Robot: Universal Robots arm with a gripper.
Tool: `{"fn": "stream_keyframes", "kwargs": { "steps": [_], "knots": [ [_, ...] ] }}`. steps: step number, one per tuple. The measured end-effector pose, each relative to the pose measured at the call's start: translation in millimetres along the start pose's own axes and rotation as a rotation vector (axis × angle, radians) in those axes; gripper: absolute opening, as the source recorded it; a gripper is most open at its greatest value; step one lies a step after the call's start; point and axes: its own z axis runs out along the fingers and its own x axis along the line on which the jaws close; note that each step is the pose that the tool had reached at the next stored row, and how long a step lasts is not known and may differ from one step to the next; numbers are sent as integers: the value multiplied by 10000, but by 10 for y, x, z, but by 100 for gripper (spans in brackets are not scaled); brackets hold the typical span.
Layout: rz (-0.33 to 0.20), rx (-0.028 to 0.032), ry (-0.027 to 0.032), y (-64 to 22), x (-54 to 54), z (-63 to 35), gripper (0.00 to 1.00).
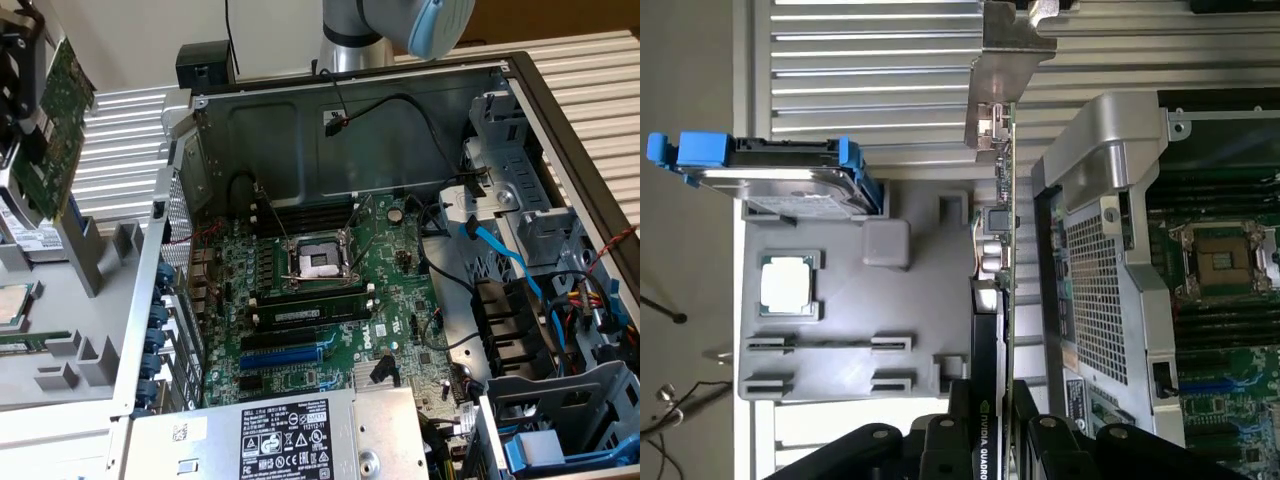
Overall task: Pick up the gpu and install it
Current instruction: 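Pick up the gpu and move the gpu toward the slot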
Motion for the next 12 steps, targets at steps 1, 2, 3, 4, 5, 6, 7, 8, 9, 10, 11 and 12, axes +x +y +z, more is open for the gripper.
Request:
{"fn": "stream_keyframes", "kwargs": {
  "steps": [1, 2, 3, 4, 5, 6, 7, 8, 9, 10, 11, 12],
  "knots": [
    [-2, 2, 35, 1, -1, -1, 27],
    [-3, 2, 38, 1, 0, -1, 27],
    [-3, 2, 39, 1, 0, -2, 27],
    [-4, 1, 40, 0, 0, -1, 27],
    [-5, 1, 40, 0, 0, -1, 27],
    [-5, 1, 40, 0, -1, -1, 27],
    [-5, 2, 40, 0, -1, -2, 27],
    [-6, 8, 41, 4, -4, -2, 27],
    [-8, 12, 42, 5, -15, -3, 27],
    [-7, 15, 46, 8, -34, -7, 27],
    [-4, 17, 58, 12, -62, -17, 27],
    [-2, 19, 82, 16, -90, -33, 27]
  ]
}}
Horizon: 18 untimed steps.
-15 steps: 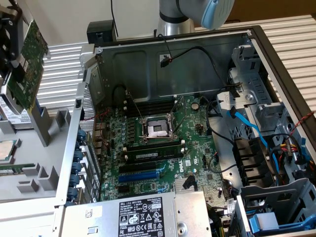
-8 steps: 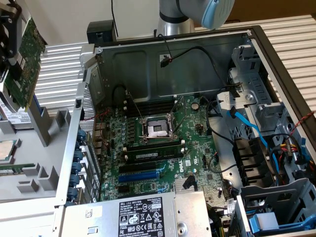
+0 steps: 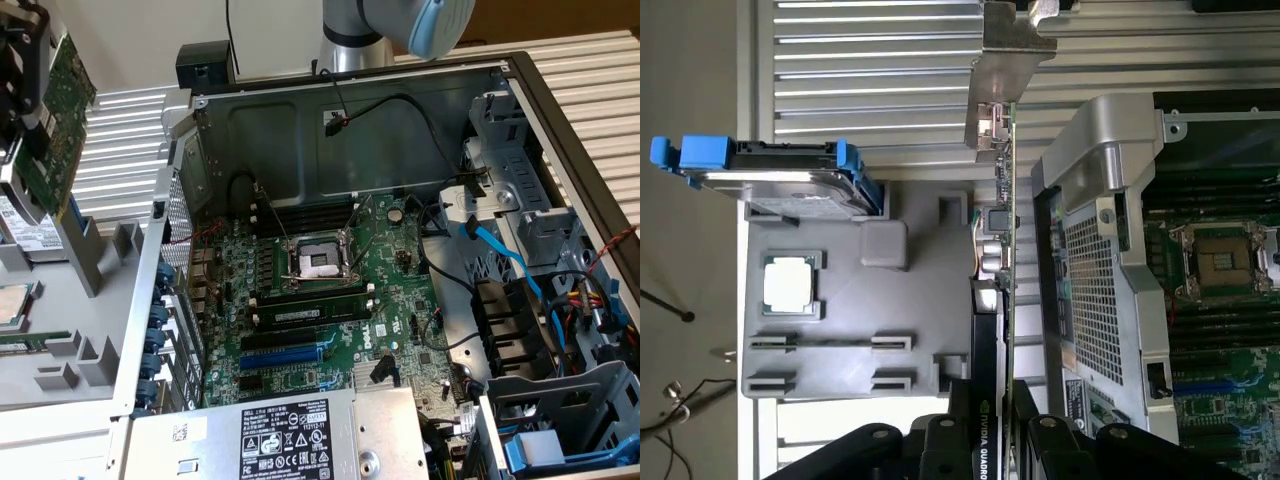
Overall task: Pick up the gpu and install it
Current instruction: 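Pick up the gpu and move the gpu toward the slot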
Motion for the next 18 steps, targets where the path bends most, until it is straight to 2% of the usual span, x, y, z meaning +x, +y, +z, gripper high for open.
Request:
{"fn": "stream_keyframes", "kwargs": {
  "steps": [3, 7, 9, 10, 13, 18],
  "knots": [
    [8, 9, 131, 12, -64, -69, 27],
    [0, 56, 434, 21, -118, -118, 27],
    [-31, 95, 572, 23, -130, -129, 27],
    [-64, 103, 622, 24, -139, -135, 27],
    [-178, 108, 706, 27, -180, -149, 27],
    [-328, 108, 775, 31, -299, -174, 27]
  ]
}}
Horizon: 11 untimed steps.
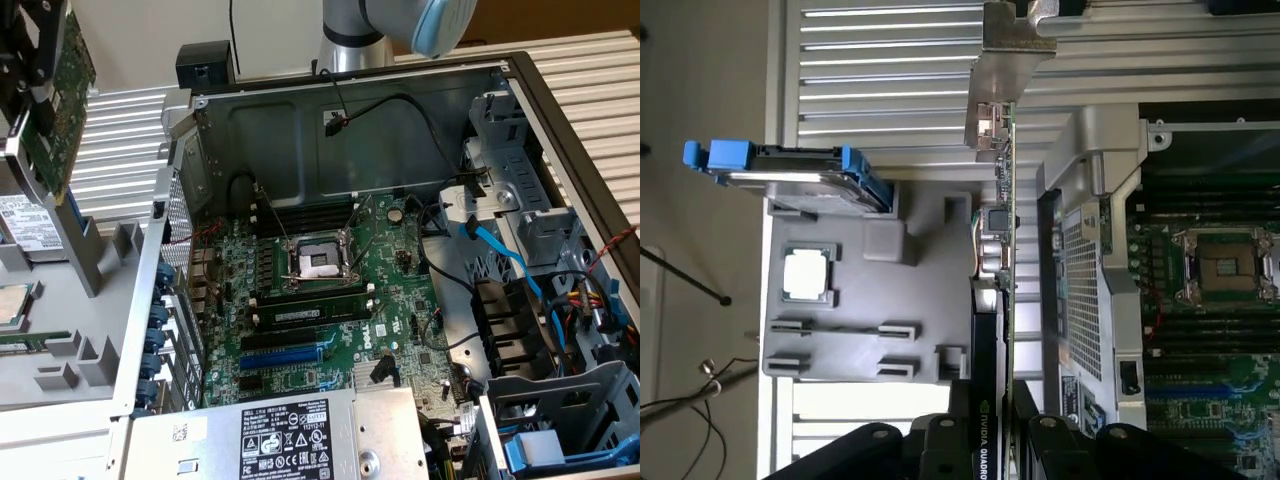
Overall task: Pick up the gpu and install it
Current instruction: 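Pick up the gpu and move the gpu toward the slot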
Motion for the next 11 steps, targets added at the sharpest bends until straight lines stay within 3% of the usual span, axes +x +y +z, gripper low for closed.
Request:
{"fn": "stream_keyframes", "kwargs": {
  "steps": [4, 11],
  "knots": [
    [-66, 2, 49, 3, -120, -29, 27],
    [-137, 9, 194, 18, -318, -148, 27]
  ]
}}
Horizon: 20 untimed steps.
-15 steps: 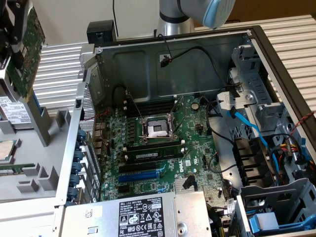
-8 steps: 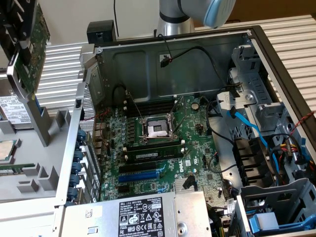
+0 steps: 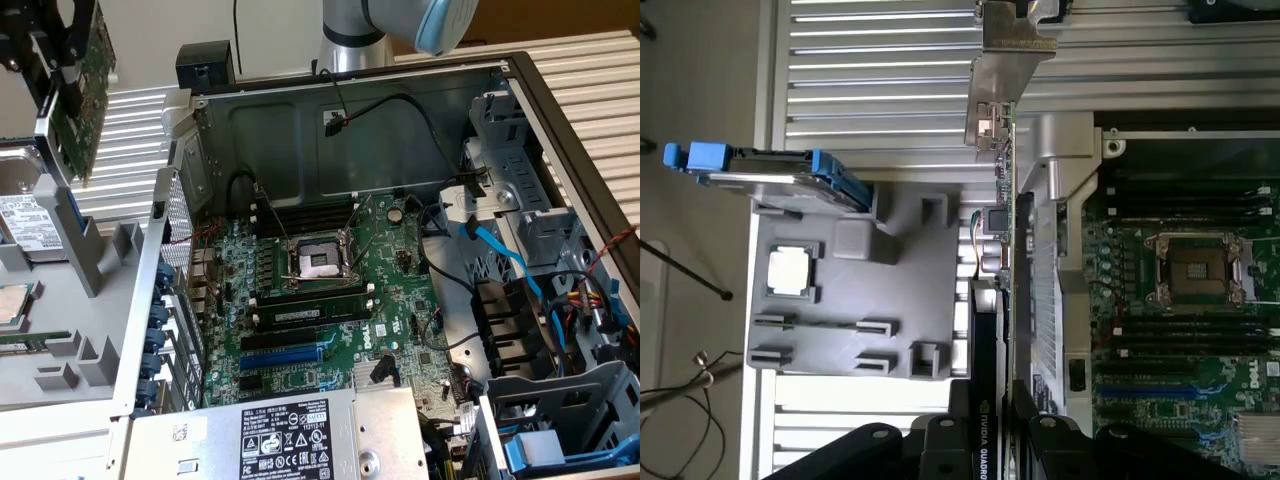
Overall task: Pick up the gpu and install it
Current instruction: 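Pick up the gpu and move the gpu toward the slot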
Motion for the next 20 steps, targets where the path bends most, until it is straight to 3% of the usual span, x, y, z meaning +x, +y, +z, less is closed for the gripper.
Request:
{"fn": "stream_keyframes", "kwargs": {
  "steps": [12, 20],
  "knots": [
    [-48, 6, 256, 21, -350, -309, 27],
    [-100, 11, 328, 25, -684, -334, 27]
  ]
}}
